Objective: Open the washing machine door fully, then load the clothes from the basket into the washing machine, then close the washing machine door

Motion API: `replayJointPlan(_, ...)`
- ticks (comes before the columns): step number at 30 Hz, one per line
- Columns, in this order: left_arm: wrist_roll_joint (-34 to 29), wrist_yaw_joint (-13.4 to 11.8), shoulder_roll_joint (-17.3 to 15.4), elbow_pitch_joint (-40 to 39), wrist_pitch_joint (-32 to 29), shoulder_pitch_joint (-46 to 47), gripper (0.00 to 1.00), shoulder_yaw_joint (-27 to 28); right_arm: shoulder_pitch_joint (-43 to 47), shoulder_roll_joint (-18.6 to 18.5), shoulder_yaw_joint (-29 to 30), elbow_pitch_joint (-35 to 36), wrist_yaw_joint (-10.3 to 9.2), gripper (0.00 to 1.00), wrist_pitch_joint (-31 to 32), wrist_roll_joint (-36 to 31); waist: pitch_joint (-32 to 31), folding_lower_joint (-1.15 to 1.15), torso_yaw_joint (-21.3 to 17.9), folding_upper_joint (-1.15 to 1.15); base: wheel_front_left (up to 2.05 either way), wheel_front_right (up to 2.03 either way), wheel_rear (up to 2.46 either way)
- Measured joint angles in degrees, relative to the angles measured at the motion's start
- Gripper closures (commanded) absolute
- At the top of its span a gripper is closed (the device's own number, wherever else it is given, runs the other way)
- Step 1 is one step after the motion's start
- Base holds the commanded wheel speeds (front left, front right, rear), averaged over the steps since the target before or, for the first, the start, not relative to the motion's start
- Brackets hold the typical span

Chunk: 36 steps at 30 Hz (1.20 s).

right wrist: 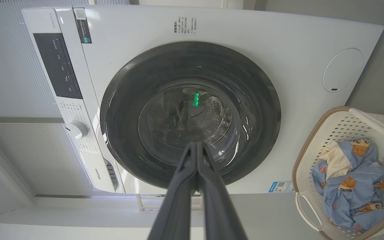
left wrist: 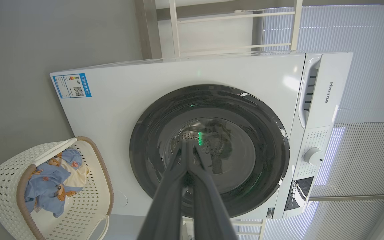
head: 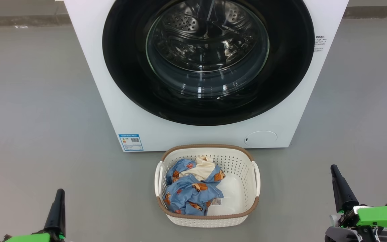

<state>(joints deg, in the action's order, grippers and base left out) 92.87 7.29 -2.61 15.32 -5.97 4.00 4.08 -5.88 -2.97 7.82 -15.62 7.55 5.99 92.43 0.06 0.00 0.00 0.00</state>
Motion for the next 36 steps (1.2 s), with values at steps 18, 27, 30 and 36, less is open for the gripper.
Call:
replayJointPlan(18, -0.01, 0.00, 0.09, 0.00, -0.01, 0.00, 1.00, 0.08, 0.00, 0.01, 0.01, 0.00, 0.00, 1.00, 0.04, -0.01, 0.00, 0.00, 0.00, 0.00, 0.00, 0.00, 0.00)
replayJointPlan(27, -0.01, 0.00, 0.43, 0.00, -0.01, 0.00, 1.00, 0.12, 0.00, 0.02, 0.02, 0.00, 0.00, 1.00, 0.04, -0.01, 0.00, 0.00, 0.00, 0.00, 0.00, 0.00, 0.00)
replayJointPlan(30, -0.01, 0.00, 0.43, 0.00, -0.01, 0.00, 1.00, 0.13, 0.00, 0.02, 0.02, 0.00, 0.00, 1.00, 0.04, -0.01, 0.00, 0.00, 0.00, 0.00, 0.00, 0.00, 0.00)
replayJointPlan(36, -0.01, 0.00, 0.43, 0.00, -0.02, 0.00, 1.00, 0.15, 0.00, 0.02, 0.03, 0.00, 0.00, 1.00, 0.04, -0.01, 0.00, 0.00, 0.00, 0.00, 0.00, 0.00, 0.00)
